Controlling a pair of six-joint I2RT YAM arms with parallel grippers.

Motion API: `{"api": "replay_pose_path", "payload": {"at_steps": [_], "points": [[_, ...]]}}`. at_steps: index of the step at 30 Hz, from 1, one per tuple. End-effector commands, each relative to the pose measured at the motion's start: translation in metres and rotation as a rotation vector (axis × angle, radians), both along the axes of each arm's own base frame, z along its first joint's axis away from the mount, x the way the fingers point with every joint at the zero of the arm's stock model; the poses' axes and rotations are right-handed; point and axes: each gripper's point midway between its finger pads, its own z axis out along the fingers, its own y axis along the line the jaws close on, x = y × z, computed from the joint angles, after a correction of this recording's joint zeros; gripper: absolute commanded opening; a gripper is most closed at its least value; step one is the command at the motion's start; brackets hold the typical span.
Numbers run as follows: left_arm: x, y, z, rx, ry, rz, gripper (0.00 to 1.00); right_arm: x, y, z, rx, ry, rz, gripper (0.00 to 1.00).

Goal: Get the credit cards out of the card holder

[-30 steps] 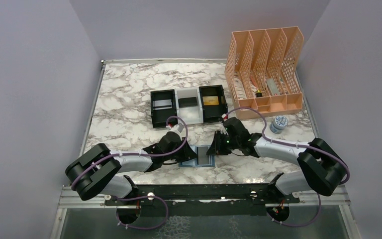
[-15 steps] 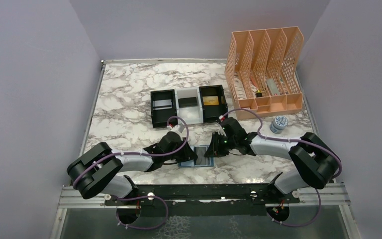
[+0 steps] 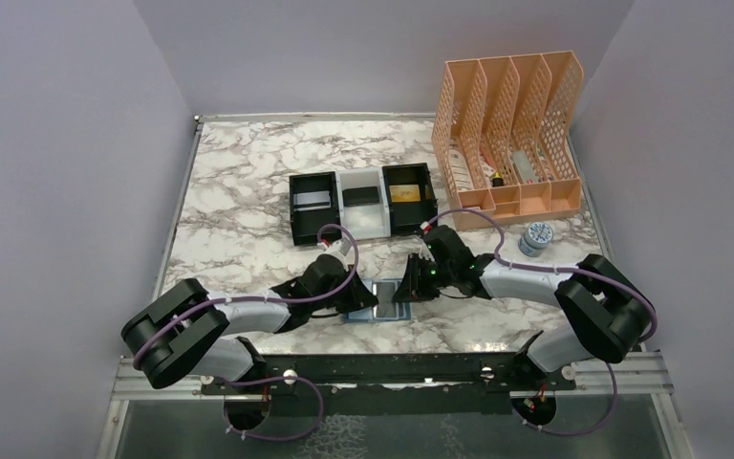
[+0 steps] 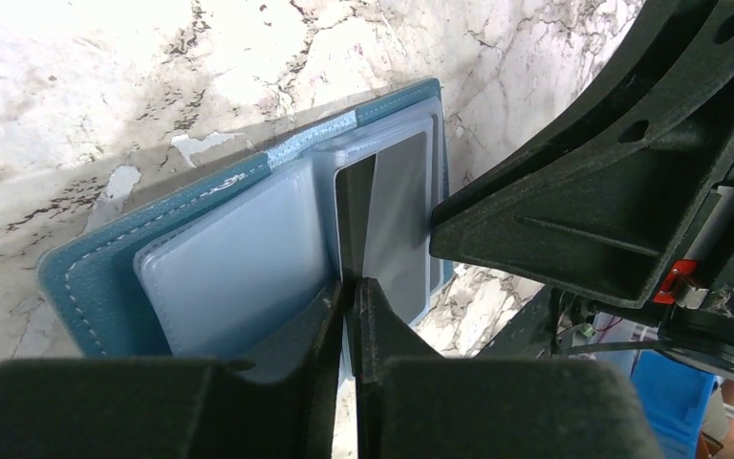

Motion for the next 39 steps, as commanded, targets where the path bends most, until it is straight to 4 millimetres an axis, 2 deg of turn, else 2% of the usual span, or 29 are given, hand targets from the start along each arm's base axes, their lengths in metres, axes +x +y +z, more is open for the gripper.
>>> {"api": "replay_pose_path", "payload": {"at_steps": [1, 3, 7, 11, 16, 21, 24, 27, 31, 36, 39], "points": [[-0.001, -0.002, 0.007, -0.025, -0.024, -0.007, 0.16, -0.001, -0.011, -0.013, -0.077, 0.006, -0.021, 0.18], [-0.001, -0.003, 0.009, -0.028, -0.031, -0.018, 0.20, -0.001, -0.011, -0.012, -0.075, 0.005, -0.021, 0.18], [-0.001, -0.006, 0.012, -0.034, -0.036, -0.030, 0.20, -0.001, -0.011, -0.012, -0.074, 0.005, -0.021, 0.18], [-0.001, -0.005, 0.012, -0.036, -0.034, -0.026, 0.13, 0.000, -0.011, -0.012, -0.080, 0.002, -0.024, 0.18], [-0.002, -0.004, 0.013, -0.039, -0.037, -0.026, 0.10, 0.007, -0.018, -0.004, -0.086, -0.045, -0.076, 0.18], [-0.004, -0.001, 0.013, -0.043, -0.040, -0.021, 0.06, 0.011, -0.012, 0.004, -0.078, -0.082, -0.023, 0.18], [-0.004, -0.001, 0.013, -0.040, -0.043, -0.026, 0.06, 0.011, -0.005, 0.014, -0.038, -0.099, 0.005, 0.18], [-0.006, -0.001, 0.010, -0.035, -0.030, -0.026, 0.07, 0.012, 0.004, 0.032, 0.034, -0.145, 0.038, 0.18], [-0.006, 0.000, 0.007, -0.030, -0.023, -0.020, 0.12, 0.007, 0.016, 0.047, 0.117, -0.163, 0.102, 0.19], [-0.005, -0.002, 0.011, -0.037, -0.030, -0.025, 0.15, -0.001, 0.021, 0.034, 0.123, -0.094, 0.131, 0.20], [-0.005, -0.002, 0.010, -0.036, -0.028, -0.027, 0.16, -0.001, 0.013, 0.012, 0.047, -0.025, 0.088, 0.20]]}}
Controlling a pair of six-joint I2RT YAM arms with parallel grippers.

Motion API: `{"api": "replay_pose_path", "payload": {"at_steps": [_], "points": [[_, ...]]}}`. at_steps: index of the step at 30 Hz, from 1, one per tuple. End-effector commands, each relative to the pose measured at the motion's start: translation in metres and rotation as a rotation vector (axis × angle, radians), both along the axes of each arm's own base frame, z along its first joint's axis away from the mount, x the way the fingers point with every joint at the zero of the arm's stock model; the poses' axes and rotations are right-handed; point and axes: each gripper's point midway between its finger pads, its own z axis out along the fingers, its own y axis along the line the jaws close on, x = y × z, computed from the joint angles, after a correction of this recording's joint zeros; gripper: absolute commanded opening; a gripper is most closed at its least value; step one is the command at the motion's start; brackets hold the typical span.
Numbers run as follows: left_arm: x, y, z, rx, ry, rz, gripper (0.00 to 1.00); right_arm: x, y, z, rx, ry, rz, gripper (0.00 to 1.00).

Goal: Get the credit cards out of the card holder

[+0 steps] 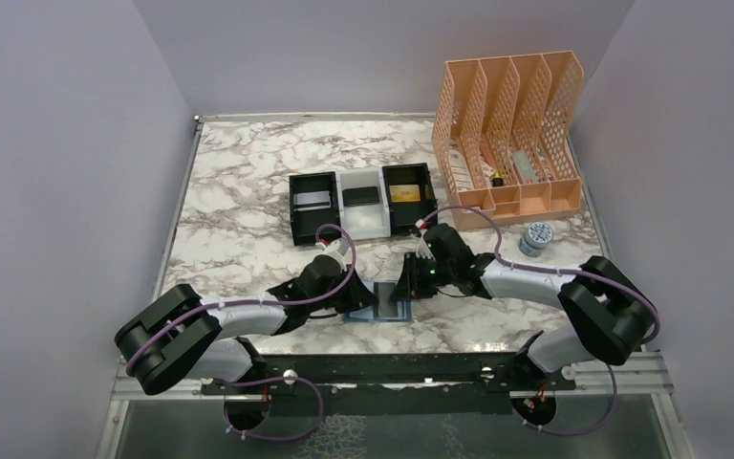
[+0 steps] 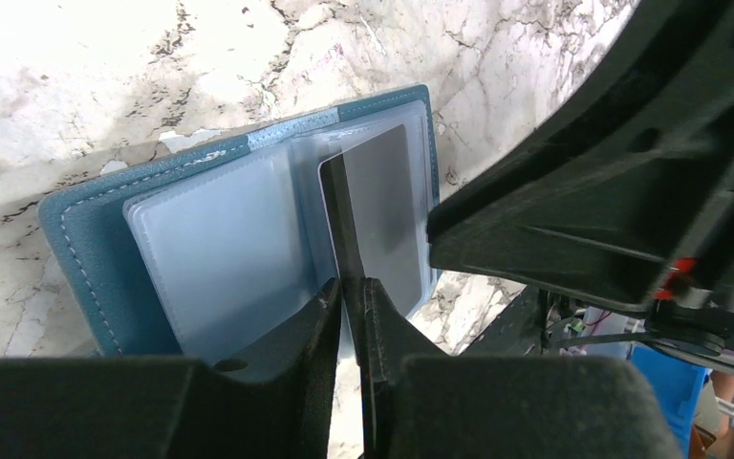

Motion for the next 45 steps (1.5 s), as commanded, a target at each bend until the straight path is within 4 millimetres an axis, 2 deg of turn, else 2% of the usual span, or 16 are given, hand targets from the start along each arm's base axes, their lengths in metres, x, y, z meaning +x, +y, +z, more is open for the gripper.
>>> {"api": "replay_pose_path", "payload": {"at_steps": [1, 3, 7, 15, 17, 23, 25, 32, 37, 41, 43, 45], "points": [[-0.003, -0.003, 0.001, -0.010, -0.007, -0.025, 0.18, 0.001, 0.000, -0.016, -0.058, 0.063, -0.020, 0.20], [-0.004, -0.003, 0.001, -0.010, -0.002, -0.026, 0.22, 0.004, -0.008, -0.024, -0.114, 0.057, -0.045, 0.21], [-0.004, -0.002, -0.004, 0.001, 0.007, -0.023, 0.29, 0.005, -0.013, -0.025, -0.130, 0.047, -0.066, 0.22], [-0.003, 0.000, -0.017, 0.035, 0.035, -0.007, 0.32, 0.001, -0.015, -0.033, -0.136, 0.073, -0.071, 0.22], [-0.004, -0.001, -0.019, 0.042, 0.041, -0.012, 0.30, 0.000, -0.015, -0.035, -0.140, 0.081, -0.072, 0.22], [-0.003, 0.003, -0.023, 0.057, 0.035, -0.001, 0.11, 0.001, -0.020, -0.040, -0.172, 0.093, -0.109, 0.22], [-0.004, 0.005, -0.023, 0.056, 0.041, 0.009, 0.07, 0.004, -0.024, -0.041, -0.189, 0.081, -0.130, 0.22], [-0.005, 0.007, -0.017, 0.038, 0.026, 0.015, 0.00, 0.005, -0.025, -0.042, -0.196, 0.081, -0.126, 0.22], [-0.003, 0.009, -0.012, 0.026, 0.010, 0.030, 0.00, 0.006, -0.024, -0.038, -0.190, 0.073, -0.128, 0.22], [-0.003, 0.014, -0.015, 0.040, 0.012, 0.054, 0.00, 0.008, -0.023, -0.033, -0.181, 0.058, -0.130, 0.22], [-0.003, 0.013, -0.017, 0.046, 0.015, 0.048, 0.00, 0.009, -0.018, -0.024, -0.158, 0.048, -0.117, 0.22], [-0.003, 0.012, -0.017, 0.047, 0.018, 0.041, 0.00, 0.012, -0.009, -0.006, -0.104, 0.014, -0.083, 0.22]]}}
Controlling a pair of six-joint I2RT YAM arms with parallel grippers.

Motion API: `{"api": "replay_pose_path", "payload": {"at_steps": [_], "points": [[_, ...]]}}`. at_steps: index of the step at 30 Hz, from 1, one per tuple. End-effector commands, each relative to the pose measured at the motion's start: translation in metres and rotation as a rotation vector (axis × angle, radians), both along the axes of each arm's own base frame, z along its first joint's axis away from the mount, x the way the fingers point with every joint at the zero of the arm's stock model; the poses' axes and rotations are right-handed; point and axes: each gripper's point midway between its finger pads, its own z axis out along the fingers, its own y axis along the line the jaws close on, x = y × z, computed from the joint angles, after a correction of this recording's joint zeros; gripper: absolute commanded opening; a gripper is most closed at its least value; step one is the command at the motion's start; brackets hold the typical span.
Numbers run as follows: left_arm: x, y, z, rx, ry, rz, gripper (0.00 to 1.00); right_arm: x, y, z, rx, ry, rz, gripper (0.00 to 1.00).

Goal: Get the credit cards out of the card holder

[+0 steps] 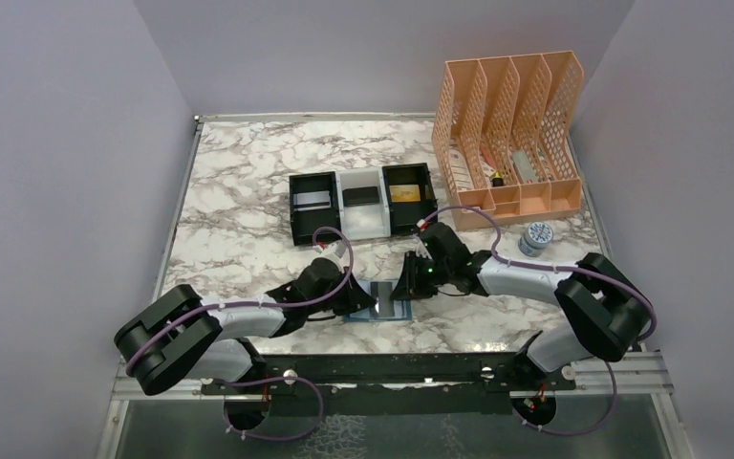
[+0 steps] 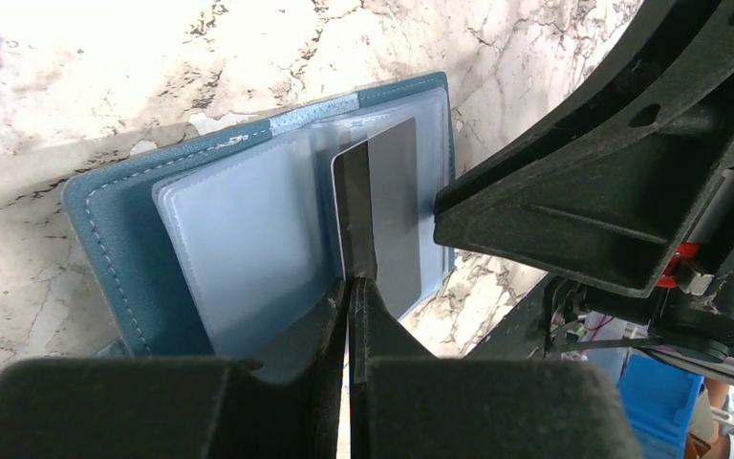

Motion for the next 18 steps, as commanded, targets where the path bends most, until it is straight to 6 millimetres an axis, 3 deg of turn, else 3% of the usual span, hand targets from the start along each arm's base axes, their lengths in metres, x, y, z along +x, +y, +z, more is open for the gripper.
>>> {"api": "replay_pose_path", "payload": {"at_steps": [1, 5, 8, 14, 18], "points": [[-0.002, 0.006, -0.010, 0.042, 0.006, 0.009, 0.00, 0.008, 0.002, 0.021, 0.004, -0.071, 0.024, 0.22], [-0.001, 0.007, -0.008, 0.039, -0.006, 0.015, 0.00, 0.009, 0.019, 0.049, 0.102, -0.129, 0.109, 0.22], [0.000, 0.007, -0.006, 0.038, -0.011, 0.014, 0.00, 0.005, 0.025, 0.050, 0.139, -0.108, 0.139, 0.22], [-0.001, 0.006, -0.006, 0.040, -0.008, 0.009, 0.00, -0.002, 0.013, 0.009, 0.032, 0.015, 0.074, 0.22], [0.000, 0.007, -0.007, 0.041, -0.006, 0.020, 0.06, -0.004, -0.001, -0.014, -0.047, 0.048, 0.024, 0.22]]}}
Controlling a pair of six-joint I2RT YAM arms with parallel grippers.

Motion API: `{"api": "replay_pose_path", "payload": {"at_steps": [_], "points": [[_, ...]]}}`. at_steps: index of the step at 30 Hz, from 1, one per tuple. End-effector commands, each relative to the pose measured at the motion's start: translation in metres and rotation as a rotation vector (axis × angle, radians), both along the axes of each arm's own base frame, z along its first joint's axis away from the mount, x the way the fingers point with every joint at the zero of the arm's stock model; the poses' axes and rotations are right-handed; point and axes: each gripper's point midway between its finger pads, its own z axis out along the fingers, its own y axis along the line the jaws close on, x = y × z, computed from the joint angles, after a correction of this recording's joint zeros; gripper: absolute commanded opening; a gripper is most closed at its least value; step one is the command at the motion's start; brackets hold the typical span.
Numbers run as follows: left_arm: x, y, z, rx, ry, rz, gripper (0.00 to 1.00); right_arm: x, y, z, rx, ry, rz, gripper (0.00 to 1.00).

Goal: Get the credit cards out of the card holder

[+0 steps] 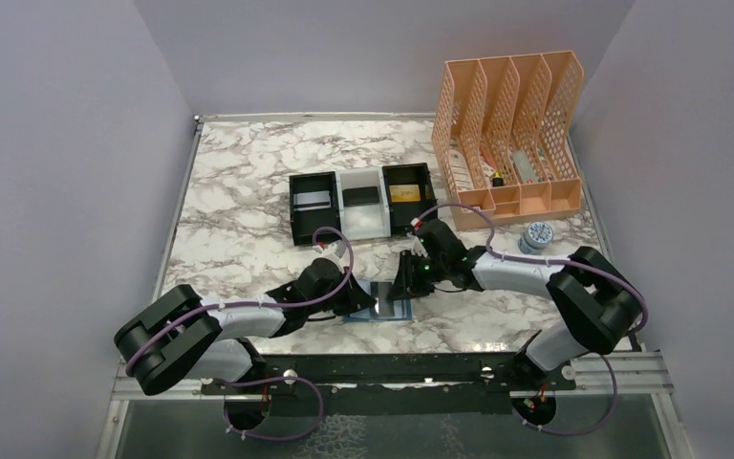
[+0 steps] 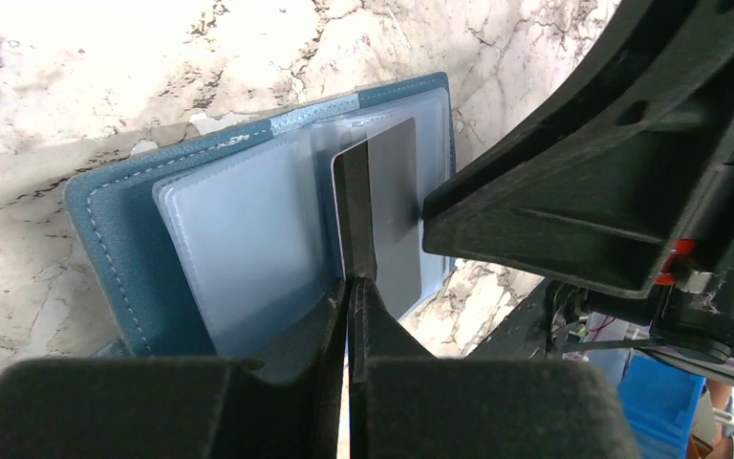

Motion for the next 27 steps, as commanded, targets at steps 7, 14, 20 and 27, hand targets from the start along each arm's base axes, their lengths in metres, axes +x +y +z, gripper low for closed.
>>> {"api": "replay_pose_path", "payload": {"at_steps": [7, 14, 20, 27], "points": [[0.001, 0.014, -0.017, 0.067, 0.010, 0.053, 0.29, -0.008, -0.016, -0.034, -0.099, 0.082, -0.063, 0.22], [0.000, 0.013, -0.023, 0.065, 0.020, 0.049, 0.36, -0.012, -0.019, -0.042, -0.110, 0.102, -0.069, 0.22], [-0.003, 0.003, -0.022, 0.025, 0.038, 0.019, 0.33, -0.011, -0.021, -0.043, -0.117, 0.096, -0.077, 0.22], [-0.003, 0.006, -0.018, 0.004, 0.028, 0.033, 0.23, -0.010, -0.024, -0.043, -0.133, 0.086, -0.086, 0.22]]}}
